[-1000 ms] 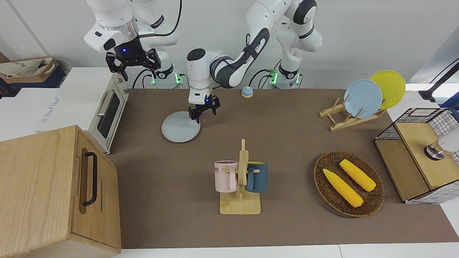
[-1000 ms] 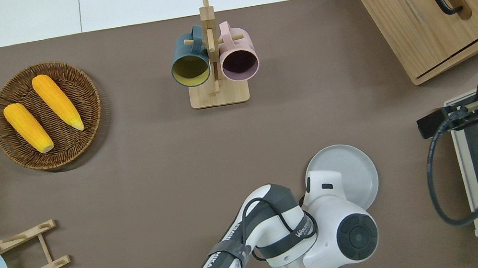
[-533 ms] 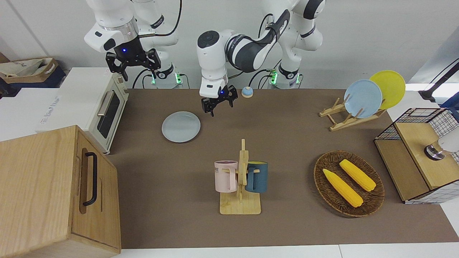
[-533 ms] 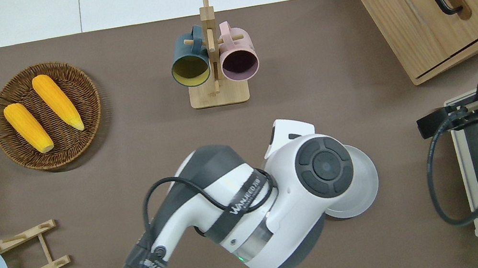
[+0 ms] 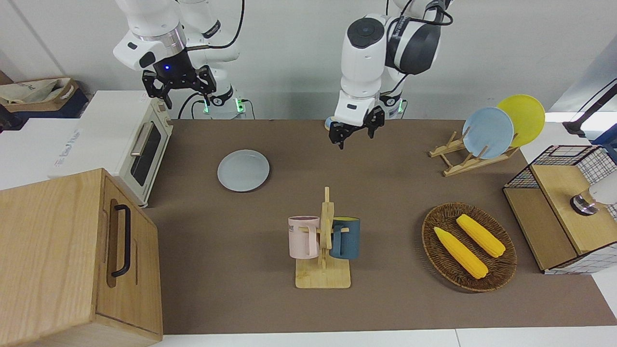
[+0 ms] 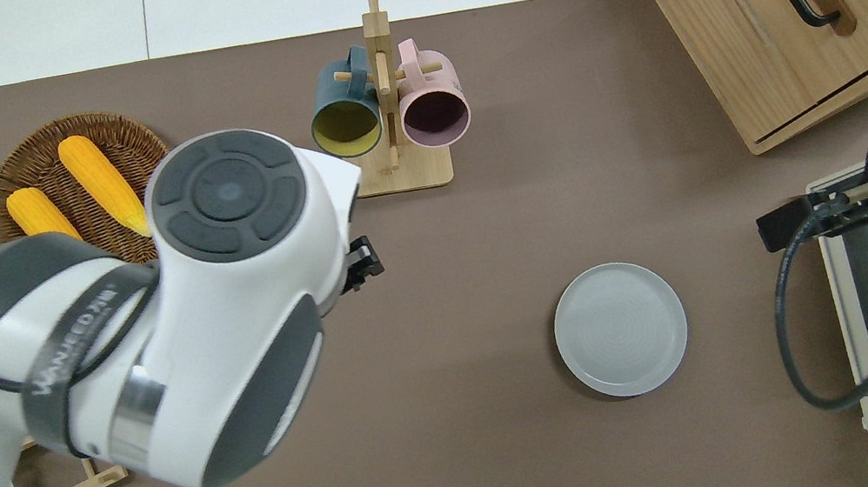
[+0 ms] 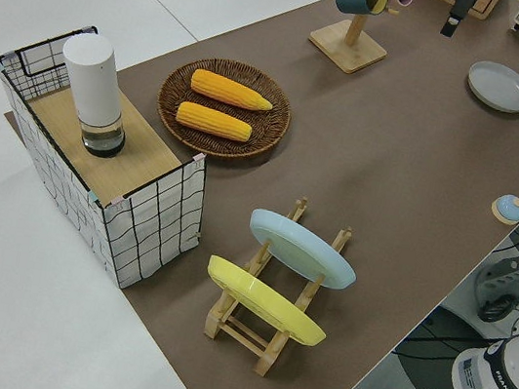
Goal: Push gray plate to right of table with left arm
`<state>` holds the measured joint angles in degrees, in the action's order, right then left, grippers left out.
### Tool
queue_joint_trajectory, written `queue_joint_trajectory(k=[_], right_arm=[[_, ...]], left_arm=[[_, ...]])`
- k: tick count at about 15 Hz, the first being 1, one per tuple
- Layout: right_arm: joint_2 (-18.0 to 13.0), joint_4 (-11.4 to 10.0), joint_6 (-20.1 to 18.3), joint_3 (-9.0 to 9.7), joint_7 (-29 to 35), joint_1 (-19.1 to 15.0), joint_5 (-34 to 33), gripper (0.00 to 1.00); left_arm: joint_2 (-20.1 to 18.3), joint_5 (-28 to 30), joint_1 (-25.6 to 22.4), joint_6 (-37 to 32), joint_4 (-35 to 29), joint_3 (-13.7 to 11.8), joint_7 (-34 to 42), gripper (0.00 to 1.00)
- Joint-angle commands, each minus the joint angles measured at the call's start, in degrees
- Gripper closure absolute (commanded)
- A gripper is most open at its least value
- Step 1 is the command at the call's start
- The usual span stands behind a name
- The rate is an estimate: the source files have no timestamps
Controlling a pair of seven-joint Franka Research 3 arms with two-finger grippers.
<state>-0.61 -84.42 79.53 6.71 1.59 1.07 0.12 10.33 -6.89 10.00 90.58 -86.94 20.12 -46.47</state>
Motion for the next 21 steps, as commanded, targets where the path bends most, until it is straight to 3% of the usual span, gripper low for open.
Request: queue_joint_trajectory(k=[1, 7, 13, 17, 21], right_arm=[[-0.4, 0.2, -0.8, 0.85, 0.1, -1.2, 0.6, 0.017], [-0.4, 0.2, -0.7, 0.76, 0.0, -1.2, 0.6, 0.017], [-0.4, 0.2, -0.7, 0.85, 0.0, -1.2, 0.6, 0.017], [-0.4, 0.2, -0.7, 0.76, 0.0, -1.2, 0.6, 0.017], [-0.4, 0.2, -0.7, 0.85, 0.0, -1.2, 0.6, 0.017]], left_arm=[[-1.4, 1.0, -7.7, -1.3, -0.7, 0.4, 10.2, 0.0], [-1.4, 0.8, -17.7, -1.3, -0.7, 0.3, 22.0, 0.0], [-1.3, 0.7, -22.0, 1.5, -1.3, -0.1, 29.0, 0.0], [-0.7, 1.4, -18.6, 6.0, -2.9, -4.8, 33.1, 0.0], [-1.4, 4.4, -7.6, 12.8, -7.4, -17.7, 37.6, 0.0]])
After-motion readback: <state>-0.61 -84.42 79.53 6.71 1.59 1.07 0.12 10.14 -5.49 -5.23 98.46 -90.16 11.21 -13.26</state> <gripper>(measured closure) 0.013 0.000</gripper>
